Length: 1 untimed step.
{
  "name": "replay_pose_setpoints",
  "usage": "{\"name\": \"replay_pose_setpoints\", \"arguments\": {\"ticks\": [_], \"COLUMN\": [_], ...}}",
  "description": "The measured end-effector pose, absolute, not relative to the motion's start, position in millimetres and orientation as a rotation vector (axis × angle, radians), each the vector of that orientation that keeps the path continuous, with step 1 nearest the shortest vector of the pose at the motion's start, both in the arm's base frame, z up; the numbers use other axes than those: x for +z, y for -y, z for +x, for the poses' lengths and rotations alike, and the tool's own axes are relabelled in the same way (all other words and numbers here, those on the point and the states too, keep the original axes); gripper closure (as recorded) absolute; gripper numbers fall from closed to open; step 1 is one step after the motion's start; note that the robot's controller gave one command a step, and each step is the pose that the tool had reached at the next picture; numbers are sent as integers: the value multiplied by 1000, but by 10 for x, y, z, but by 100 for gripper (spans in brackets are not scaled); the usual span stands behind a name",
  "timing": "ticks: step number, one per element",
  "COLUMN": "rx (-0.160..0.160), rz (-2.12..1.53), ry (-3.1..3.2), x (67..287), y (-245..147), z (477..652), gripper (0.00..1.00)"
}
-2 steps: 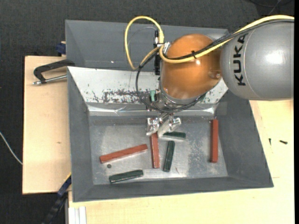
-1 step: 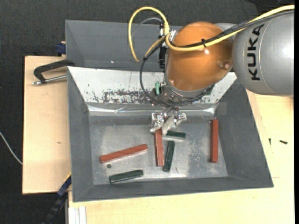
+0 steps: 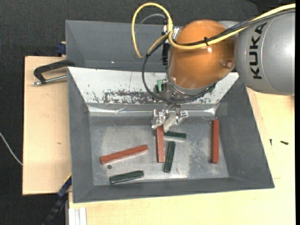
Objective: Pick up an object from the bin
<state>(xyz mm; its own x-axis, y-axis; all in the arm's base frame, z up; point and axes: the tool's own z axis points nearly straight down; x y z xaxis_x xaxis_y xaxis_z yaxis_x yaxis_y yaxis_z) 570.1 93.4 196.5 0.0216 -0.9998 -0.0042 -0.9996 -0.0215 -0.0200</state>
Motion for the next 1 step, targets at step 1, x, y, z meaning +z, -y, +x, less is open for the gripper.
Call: {"name": "replay_pose_setpoints", "arguments": {"ticks": [1], "rx": [16], "rz": [-2220], "ry": [-2231], "x": [1964], "y": [-913], "z": [5650], "gripper": [100]}}
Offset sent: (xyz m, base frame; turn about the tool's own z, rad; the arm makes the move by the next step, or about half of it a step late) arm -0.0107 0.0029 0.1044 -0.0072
